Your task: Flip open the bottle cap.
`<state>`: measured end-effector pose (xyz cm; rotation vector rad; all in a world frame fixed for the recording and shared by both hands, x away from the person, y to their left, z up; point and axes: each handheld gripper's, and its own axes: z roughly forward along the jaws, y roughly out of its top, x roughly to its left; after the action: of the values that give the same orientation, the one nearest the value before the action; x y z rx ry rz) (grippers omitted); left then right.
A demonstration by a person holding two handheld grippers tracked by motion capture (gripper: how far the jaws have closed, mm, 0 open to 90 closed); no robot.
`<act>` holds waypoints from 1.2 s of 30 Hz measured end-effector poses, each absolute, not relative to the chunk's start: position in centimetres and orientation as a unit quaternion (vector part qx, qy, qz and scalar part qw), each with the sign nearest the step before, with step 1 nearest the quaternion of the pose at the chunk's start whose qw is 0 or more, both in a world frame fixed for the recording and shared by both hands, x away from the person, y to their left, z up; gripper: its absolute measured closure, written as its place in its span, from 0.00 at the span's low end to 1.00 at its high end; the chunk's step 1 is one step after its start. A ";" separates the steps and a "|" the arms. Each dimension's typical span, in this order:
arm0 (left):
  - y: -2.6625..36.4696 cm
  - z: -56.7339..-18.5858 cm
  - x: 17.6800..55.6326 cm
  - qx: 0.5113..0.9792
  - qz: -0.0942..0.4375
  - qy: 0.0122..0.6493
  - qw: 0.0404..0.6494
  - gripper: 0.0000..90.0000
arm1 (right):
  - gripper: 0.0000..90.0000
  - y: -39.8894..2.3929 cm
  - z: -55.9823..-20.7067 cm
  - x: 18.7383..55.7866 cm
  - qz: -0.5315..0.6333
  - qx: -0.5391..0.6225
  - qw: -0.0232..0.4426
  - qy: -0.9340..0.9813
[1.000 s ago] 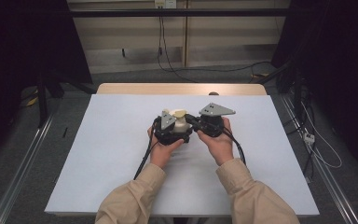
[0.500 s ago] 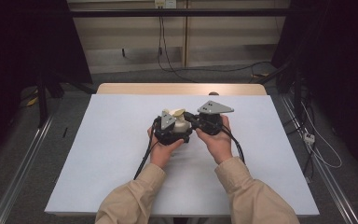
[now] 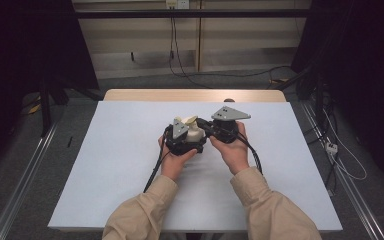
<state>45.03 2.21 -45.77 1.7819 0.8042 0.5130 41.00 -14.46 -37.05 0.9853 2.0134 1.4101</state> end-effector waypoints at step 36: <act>2.2 -45.8 45.0 0.747 0.215 0.337 0.532 0.06 | 1.00 -14.1 -36.9 41.9 0.515 0.352 0.252 0.740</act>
<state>45.03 2.21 -45.78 1.7811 0.8038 0.5122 41.93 -14.10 -36.94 0.9575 2.0113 1.4019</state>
